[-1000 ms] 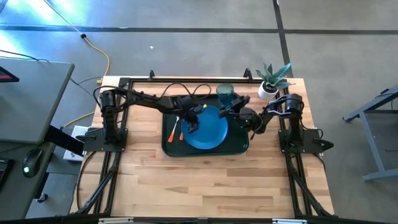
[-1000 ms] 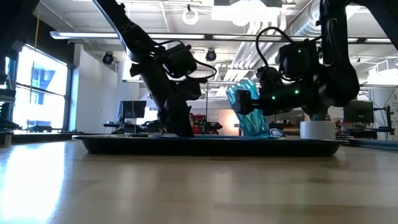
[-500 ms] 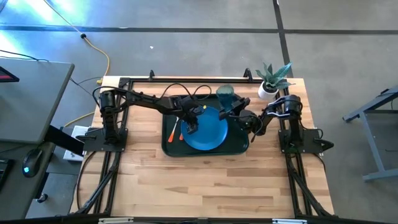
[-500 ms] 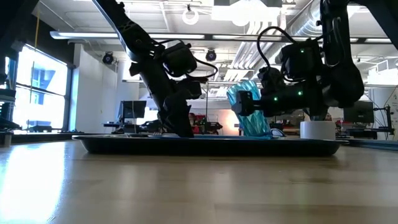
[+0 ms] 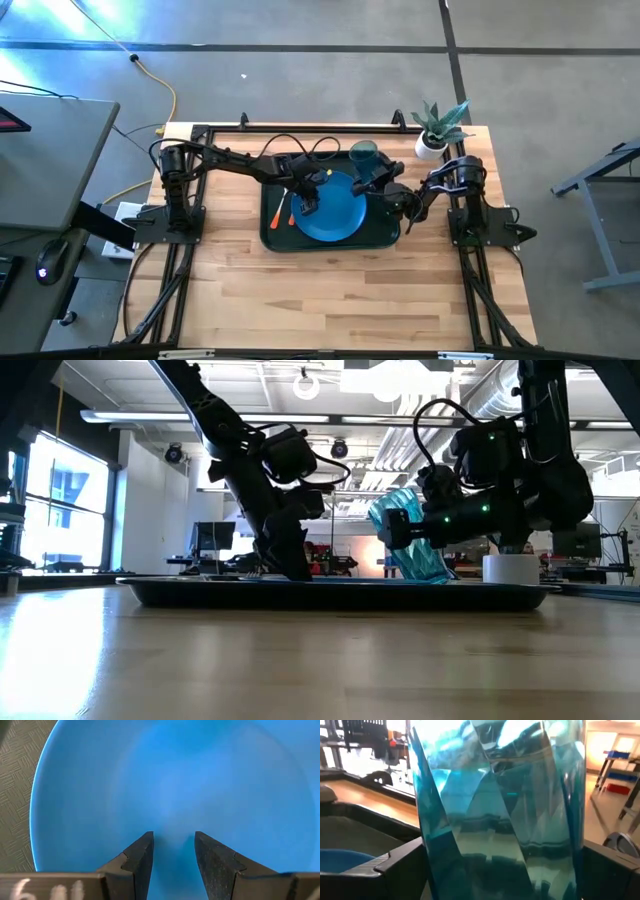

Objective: Pick and place plate/cup/fork/spoon on tray
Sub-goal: Put the blue cup on the black tray

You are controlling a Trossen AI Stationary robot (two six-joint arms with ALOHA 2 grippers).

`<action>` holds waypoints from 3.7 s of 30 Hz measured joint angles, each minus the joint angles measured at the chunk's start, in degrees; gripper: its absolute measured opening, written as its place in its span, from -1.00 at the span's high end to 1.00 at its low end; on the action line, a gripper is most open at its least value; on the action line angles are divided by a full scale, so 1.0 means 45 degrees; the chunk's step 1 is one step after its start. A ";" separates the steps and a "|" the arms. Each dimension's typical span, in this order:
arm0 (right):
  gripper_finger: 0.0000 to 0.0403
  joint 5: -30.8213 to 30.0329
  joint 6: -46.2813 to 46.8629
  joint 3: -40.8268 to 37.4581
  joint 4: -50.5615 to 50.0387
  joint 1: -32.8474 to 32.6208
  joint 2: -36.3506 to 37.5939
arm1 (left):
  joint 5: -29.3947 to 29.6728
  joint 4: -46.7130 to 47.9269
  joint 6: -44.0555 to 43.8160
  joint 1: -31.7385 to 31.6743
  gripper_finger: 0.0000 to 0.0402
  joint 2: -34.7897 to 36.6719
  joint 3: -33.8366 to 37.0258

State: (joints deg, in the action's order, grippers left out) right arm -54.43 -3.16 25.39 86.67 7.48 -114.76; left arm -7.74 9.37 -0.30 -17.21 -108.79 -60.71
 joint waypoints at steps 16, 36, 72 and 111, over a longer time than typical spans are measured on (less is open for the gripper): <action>-0.98 0.1679 0.0143 -0.0005 -0.0283 0.0574 0.0024 | 0.1157 -0.0733 0.0126 0.0000 0.31 0.0000 0.0000; -0.98 0.0061 -0.1944 -0.0005 0.0190 -0.0327 0.0974 | 0.2684 -0.0934 0.2223 -0.0437 0.31 0.2609 -0.0037; -0.98 0.4109 0.4960 0.0000 -1.2143 0.1327 0.6334 | 0.3116 -0.1132 0.1229 -0.0432 -0.23 0.2919 -0.0034; -0.98 0.5209 0.5943 0.0010 -1.8379 0.1170 1.0034 | 0.4141 0.0239 0.1117 -0.0553 -0.44 0.2919 -0.0029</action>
State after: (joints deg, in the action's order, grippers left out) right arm -30.99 23.58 25.43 3.97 12.75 -69.61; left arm 10.89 10.44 4.73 -19.70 -95.66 -60.84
